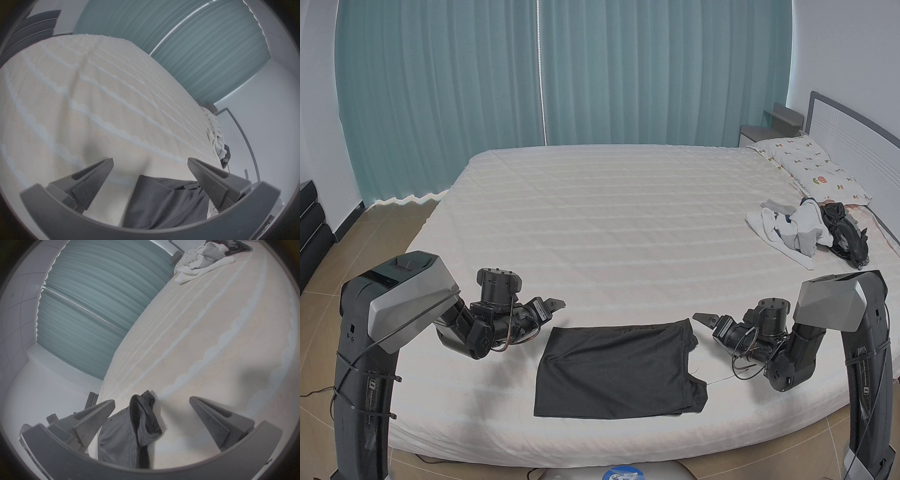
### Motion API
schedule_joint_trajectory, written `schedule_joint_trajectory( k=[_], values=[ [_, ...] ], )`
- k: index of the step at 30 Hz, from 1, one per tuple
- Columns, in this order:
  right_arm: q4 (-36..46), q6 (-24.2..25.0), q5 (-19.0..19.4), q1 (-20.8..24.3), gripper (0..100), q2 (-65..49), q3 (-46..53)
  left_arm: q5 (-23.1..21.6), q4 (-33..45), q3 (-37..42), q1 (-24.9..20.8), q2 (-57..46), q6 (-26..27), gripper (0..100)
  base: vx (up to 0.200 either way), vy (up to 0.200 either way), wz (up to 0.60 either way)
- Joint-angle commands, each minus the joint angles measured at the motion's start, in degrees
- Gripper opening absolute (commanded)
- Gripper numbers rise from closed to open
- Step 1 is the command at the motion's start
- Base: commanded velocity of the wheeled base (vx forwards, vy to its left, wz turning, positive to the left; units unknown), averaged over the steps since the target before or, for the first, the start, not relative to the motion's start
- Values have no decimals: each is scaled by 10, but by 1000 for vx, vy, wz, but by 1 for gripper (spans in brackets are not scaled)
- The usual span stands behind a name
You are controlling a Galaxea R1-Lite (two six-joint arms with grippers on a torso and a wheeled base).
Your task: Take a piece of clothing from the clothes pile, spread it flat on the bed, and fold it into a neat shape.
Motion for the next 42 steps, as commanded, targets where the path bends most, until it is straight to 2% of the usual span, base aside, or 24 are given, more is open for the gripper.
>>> schedule_joint_trajectory(
  k=[1,12,20,26,27,36,41,42],
  values=[
    [0,0,0,0,100,1,1,0,0,-4,-2,17,1,100,0,0,0],
    [-1,0,0,1,100,1,0,-2,-4,14,-32,16,5,100,0,0,0],
    [-1,0,0,2,100,1,0,0,-10,12,-39,30,41,100,0,0,0],
    [-1,0,-1,2,100,2,0,0,-10,10,-39,36,46,100,0,0,0],
    [-1,0,-1,2,100,2,0,0,-10,10,-39,36,46,0,0,0,0],
    [-2,0,0,-1,100,-6,10,11,-12,1,-32,35,41,0,0,0,0],
    [-48,-4,9,5,100,-26,55,51,-50,-6,-32,43,23,0,0,0,0],
    [-71,-4,20,10,100,-24,67,62,-67,-5,-31,49,16,0,0,0,0]
  ],
)
